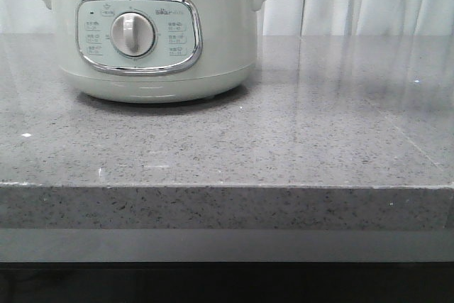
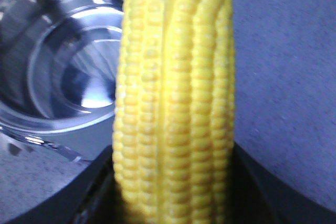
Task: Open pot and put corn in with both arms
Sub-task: 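Carry the corn over the open pot and release it inside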
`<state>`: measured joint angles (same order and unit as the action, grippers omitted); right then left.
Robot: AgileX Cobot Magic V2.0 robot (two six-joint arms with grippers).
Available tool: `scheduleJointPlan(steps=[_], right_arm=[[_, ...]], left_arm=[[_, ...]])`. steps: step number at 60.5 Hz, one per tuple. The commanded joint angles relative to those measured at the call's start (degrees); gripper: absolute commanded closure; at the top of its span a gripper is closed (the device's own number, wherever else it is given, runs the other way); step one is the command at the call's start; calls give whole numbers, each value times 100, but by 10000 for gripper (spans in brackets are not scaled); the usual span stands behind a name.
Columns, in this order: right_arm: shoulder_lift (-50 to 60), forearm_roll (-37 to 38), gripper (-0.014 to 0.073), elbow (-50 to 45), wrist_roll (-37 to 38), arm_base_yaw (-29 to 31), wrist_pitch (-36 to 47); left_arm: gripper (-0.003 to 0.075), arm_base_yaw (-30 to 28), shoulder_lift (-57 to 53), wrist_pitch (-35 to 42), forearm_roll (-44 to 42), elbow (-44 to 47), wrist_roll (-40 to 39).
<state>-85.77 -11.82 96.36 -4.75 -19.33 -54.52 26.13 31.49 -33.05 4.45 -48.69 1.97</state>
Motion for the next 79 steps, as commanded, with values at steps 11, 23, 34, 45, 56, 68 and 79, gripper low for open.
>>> scheduleJointPlan(steps=[11, 23, 34, 45, 56, 68, 79], right_arm=[[-566, -219, 321, 1029, -173, -710, 417], [-1309, -219, 321, 1639, -254, -1118, 680], [-1870, -219, 321, 1991, -398, -1217, 897], [-2319, -208, 321, 2172, -563, -1217, 1000], [-2546, -125, 319, 2193, -694, -1217, 979], [-2626, 5, 241, 2193, -694, -1217, 928], [-2646, 5, 82, 2193, -689, -1217, 921]], left_arm=[[545, 8, 2, 835, 82, -223, -40], [545, 8, 2, 835, 82, -223, -40], [545, 8, 2, 835, 82, -223, -40], [545, 8, 2, 835, 82, -223, -40], [545, 8, 2, 835, 82, -223, -40], [545, 8, 2, 835, 82, -223, -40], [545, 8, 2, 835, 82, -223, -40]])
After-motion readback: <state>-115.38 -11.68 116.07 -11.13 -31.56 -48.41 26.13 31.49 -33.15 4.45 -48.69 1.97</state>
